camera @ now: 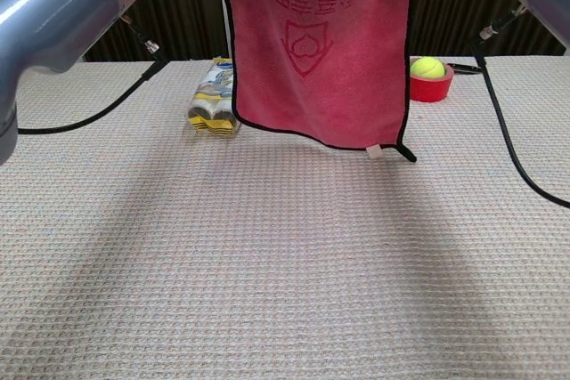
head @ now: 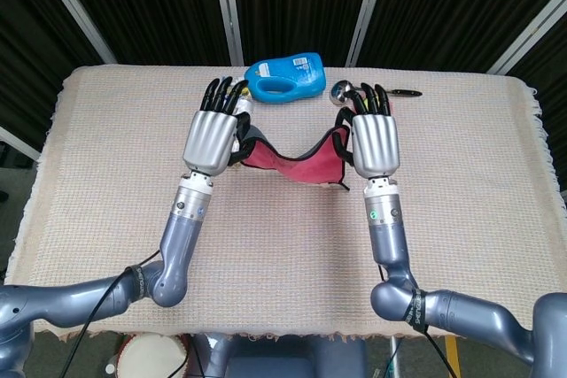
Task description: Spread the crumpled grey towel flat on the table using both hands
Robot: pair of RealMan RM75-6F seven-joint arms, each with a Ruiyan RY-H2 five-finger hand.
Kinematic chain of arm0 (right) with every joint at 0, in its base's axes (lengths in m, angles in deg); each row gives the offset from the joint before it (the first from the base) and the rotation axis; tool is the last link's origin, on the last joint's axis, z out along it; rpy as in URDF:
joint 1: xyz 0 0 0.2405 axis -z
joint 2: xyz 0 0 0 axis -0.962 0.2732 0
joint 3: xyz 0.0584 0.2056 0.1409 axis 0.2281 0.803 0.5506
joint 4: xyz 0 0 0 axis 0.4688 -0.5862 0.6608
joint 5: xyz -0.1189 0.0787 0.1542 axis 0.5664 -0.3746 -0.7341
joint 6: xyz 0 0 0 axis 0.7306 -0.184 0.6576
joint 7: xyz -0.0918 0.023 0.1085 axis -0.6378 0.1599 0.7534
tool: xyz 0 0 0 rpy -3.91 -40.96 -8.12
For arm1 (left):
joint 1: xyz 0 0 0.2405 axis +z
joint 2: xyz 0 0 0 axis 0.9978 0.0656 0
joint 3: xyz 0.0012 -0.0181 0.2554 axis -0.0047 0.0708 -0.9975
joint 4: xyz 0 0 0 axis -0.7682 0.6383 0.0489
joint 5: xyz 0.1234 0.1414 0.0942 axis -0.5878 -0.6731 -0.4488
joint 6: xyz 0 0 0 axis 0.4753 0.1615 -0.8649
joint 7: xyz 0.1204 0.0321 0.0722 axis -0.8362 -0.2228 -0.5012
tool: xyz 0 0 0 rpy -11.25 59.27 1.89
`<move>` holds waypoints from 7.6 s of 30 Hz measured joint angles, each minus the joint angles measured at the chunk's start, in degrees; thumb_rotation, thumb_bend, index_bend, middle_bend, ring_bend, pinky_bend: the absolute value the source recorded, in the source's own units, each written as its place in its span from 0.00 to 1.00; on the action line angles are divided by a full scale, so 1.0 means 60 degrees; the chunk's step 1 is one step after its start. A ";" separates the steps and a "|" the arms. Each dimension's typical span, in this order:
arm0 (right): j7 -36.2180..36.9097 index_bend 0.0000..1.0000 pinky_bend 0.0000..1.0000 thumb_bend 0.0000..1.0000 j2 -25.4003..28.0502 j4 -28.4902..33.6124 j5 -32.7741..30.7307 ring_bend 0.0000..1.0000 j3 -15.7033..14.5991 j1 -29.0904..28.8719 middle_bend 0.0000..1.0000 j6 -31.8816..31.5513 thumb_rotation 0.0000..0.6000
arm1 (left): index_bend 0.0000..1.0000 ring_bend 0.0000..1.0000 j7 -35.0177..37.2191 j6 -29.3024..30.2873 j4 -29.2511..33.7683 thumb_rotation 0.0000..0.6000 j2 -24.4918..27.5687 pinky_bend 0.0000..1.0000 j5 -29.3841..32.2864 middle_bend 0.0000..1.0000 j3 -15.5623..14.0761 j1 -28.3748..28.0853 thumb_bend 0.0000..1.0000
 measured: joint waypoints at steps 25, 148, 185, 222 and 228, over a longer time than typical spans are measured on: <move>0.1176 0.65 0.09 0.61 -0.0732 -0.3096 -0.0396 0.12 0.0522 -0.1506 0.26 0.0746 1.00 | 0.66 0.00 0.0933 -0.0591 -0.2987 1.00 -0.1267 0.02 0.0658 0.09 0.0190 -0.1750 0.47; -0.1318 0.00 0.00 0.50 0.0038 0.1597 0.2155 0.00 -0.4866 0.4777 0.00 -0.1046 1.00 | 0.08 0.00 0.0762 -0.0013 0.1933 1.00 -0.0315 0.00 -0.2064 0.00 -0.4966 0.3706 0.04; -0.0629 0.00 0.00 0.50 0.0622 0.1960 0.2656 0.00 -0.4436 0.5030 0.00 -0.1070 1.00 | 0.07 0.00 -0.1351 -0.3124 0.3384 1.00 0.0767 0.03 0.0655 0.03 -0.5486 0.1856 0.85; -0.0679 0.00 0.00 0.50 0.0357 0.2010 0.2921 0.00 -0.4453 0.5183 0.00 -0.1046 1.00 | 0.02 0.00 -0.0133 -0.2620 0.3773 1.00 0.1583 0.03 -0.0669 0.01 -0.6599 0.2071 0.48; -0.0579 0.00 0.00 0.50 0.0422 0.1991 0.3069 0.00 -0.4417 0.5181 0.00 -0.1053 1.00 | 0.00 0.00 0.0822 -0.1668 0.3628 1.00 0.1400 0.02 -0.1910 0.00 -0.6266 0.2514 0.26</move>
